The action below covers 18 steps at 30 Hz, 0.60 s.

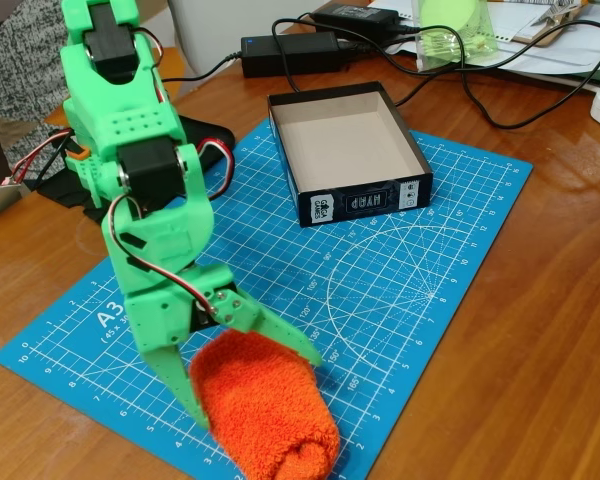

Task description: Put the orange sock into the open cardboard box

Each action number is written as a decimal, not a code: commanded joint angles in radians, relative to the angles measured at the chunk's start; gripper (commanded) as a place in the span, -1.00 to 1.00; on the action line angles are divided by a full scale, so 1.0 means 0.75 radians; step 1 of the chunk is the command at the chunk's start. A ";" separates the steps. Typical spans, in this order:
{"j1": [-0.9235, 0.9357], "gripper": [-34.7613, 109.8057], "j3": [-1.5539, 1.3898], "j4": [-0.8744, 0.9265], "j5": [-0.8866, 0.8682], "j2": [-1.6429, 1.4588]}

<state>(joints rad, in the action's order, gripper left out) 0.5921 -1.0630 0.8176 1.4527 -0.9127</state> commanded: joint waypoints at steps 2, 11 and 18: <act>0.022 0.09 -0.096 -0.074 0.020 0.006; -0.016 -0.52 -0.117 -0.170 -0.237 -0.002; -0.160 -0.52 -0.184 -0.149 -0.671 -0.292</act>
<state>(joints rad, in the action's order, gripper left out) 0.5154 -1.1704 0.6934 1.0861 -0.9557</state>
